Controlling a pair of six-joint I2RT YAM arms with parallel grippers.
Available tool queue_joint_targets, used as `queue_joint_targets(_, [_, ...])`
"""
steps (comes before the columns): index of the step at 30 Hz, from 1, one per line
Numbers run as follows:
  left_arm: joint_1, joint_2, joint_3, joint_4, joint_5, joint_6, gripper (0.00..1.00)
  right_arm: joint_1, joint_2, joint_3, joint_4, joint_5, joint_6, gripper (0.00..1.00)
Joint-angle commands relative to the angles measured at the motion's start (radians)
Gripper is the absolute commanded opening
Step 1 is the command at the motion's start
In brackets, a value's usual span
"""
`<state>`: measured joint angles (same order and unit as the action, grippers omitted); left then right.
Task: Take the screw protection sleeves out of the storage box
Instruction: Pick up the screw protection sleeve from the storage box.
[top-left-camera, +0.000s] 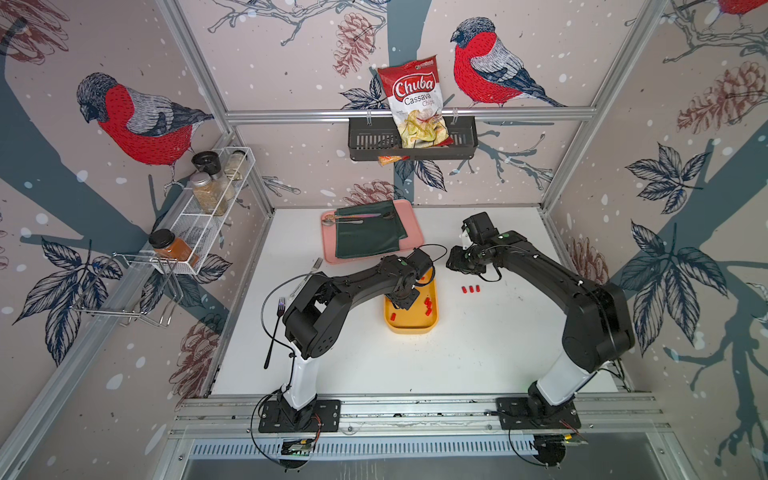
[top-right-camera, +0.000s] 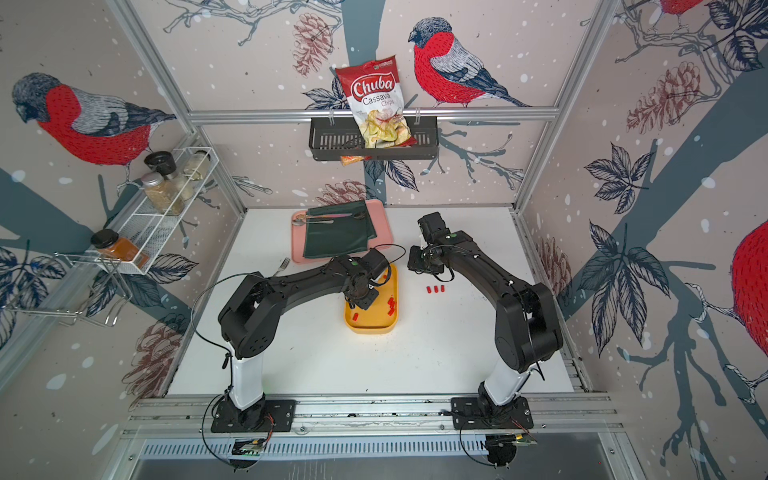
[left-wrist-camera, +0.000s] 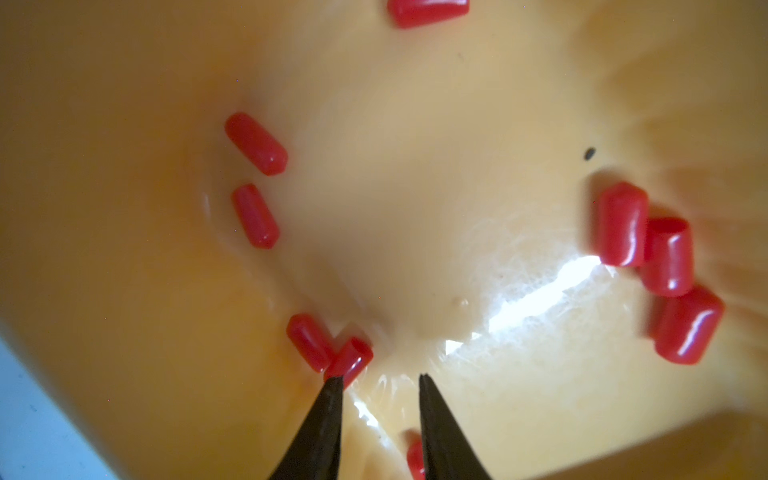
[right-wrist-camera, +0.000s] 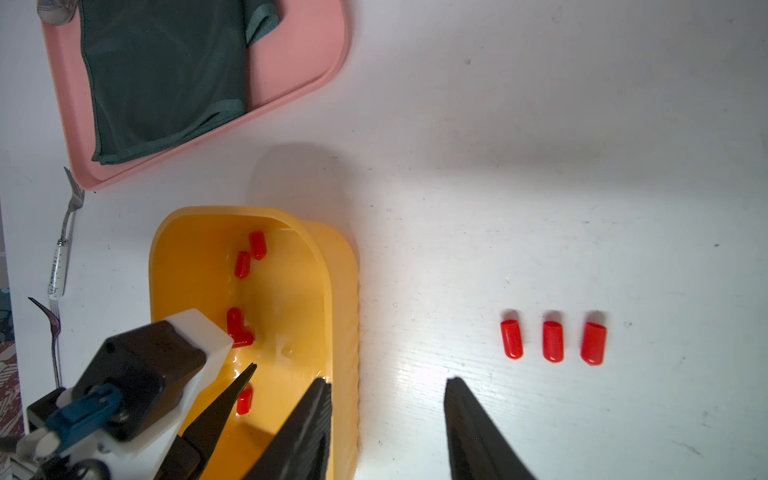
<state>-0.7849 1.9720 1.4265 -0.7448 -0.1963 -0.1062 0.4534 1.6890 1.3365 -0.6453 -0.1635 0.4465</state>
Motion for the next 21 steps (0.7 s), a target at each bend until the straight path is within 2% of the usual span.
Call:
queue_joint_targets(1, [0.001,0.005,0.0,-0.045,-0.035,-0.016,0.34,-0.008,-0.014,-0.005,0.009,-0.001,-0.002,0.49])
queue_joint_targets(15, [0.022,0.054,0.007,-0.029,-0.064,-0.023,0.31,-0.053,-0.051,-0.039,0.018,-0.013,-0.011,0.49])
queue_joint_targets(21, [0.037,0.076,0.002,-0.026,-0.052,-0.022,0.24,-0.053,-0.052,-0.049,0.015,-0.009,-0.017,0.49])
